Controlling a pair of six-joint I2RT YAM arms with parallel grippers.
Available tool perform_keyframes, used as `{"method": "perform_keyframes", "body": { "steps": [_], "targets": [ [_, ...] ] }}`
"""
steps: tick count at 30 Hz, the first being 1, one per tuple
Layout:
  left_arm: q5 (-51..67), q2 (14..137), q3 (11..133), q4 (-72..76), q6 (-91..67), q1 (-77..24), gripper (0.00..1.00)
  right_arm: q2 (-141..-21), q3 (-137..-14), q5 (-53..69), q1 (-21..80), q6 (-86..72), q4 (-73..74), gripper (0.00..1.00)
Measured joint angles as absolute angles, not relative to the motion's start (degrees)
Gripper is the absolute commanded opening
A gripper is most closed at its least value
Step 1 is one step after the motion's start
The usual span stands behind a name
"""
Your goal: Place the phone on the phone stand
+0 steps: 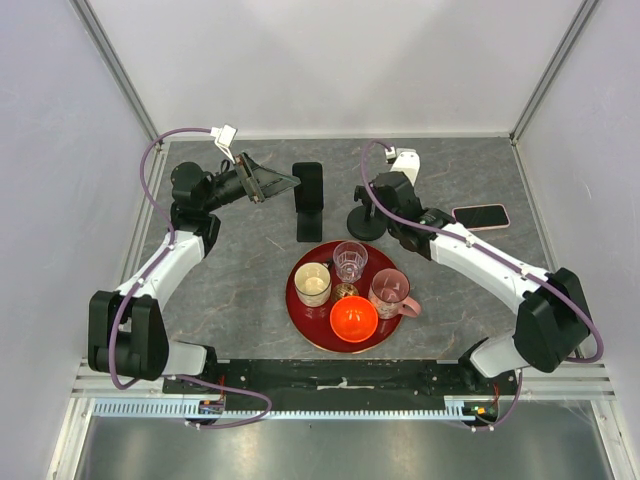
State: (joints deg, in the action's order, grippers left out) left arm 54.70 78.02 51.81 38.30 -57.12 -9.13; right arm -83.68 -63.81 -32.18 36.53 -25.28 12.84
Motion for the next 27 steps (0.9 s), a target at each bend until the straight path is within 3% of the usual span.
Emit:
{"method": "perform_keyframes", "body": {
  "steps": [4,11,27],
  "targets": [
    [54.72,78.02,51.81,38.30,-57.12,-9.13,0.84,-83.72,-63.81,-31.94,36.53,-22.90,10.81,0.40],
    [54.78,78.08,51.81,38.30,-57.12,-9.13,0.84,-84.62,-64.03,-32.05,36.51,-19.09,9.52,0.01],
    [55.70,78.39,51.81,38.30,-57.12,-9.74,0.84,-80.01,-61.91,-30.55,31.31,-13.80,12.16,0.00]
  ]
}}
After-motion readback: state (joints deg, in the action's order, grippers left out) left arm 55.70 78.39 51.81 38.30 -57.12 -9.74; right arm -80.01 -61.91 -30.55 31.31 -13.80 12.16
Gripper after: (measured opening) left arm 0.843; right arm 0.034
